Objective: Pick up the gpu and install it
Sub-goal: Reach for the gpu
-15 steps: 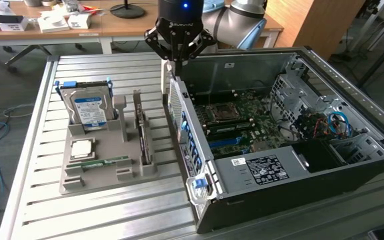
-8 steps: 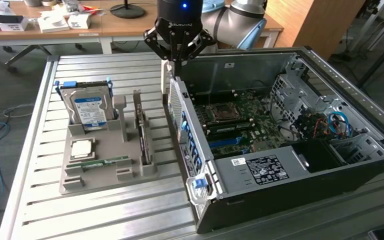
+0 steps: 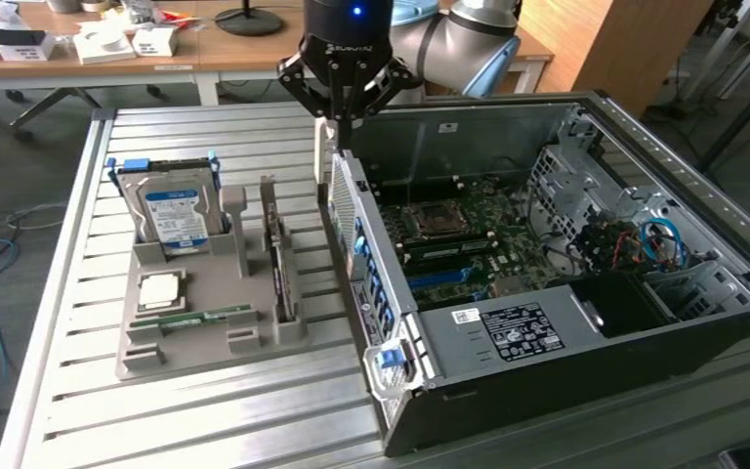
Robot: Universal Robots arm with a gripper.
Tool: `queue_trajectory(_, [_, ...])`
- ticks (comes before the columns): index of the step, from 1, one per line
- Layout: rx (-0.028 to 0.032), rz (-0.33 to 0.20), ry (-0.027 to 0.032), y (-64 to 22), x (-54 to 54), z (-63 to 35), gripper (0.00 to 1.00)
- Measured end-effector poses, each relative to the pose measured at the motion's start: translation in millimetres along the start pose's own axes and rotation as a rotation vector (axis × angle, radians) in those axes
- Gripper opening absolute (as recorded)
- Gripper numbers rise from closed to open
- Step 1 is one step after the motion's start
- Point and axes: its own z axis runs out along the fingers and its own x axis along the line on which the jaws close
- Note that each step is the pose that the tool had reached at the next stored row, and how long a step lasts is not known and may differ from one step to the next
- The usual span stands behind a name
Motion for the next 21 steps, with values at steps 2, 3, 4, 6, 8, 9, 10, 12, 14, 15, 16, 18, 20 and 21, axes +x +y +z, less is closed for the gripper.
queue_trajectory(2, [0.0001,0.000,0.0000,-0.1,2.2,0.0,0.11])
queue_trajectory(3, [0.0000,0.000,0.0000,-0.1,3.7,0.0,0.11])
queue_trajectory(4, [0.0000,0.000,0.0000,-0.2,5.4,0.0,0.11])
queue_trajectory(6, [0.0000,0.000,0.0000,-0.3,9.5,0.0,0.11])
queue_trajectory(8, [0.0000,0.000,0.0000,-0.4,13.9,0.0,0.11])
queue_trajectory(9, [0.0000,0.000,0.0000,-0.5,16.2,0.0,0.11])
queue_trajectory(10, [0.0000,0.000,-0.0001,-0.5,18.7,0.1,0.11])
queue_trajectory(12, [0.0000,0.000,0.0000,-0.5,24.0,0.1,0.11])
queue_trajectory(14, [0.0000,0.000,0.0000,-0.4,29.4,0.2,0.11])
queue_trajectory(15, [0.0000,0.000,0.0000,-0.3,32.1,0.3,0.11])
queue_trajectory(16, [0.0000,0.000,-0.0001,-0.2,34.6,0.3,0.11])
queue_trajectory(18, [0.0000,0.000,0.0000,0.0,39.4,0.4,0.11])
queue_trajectory(20, [0.0000,0.000,-0.0001,0.0,44.0,0.6,0.11])
queue_trajectory(21, [0.0000,0.000,-0.0001,0.0,46.1,0.7,0.11])
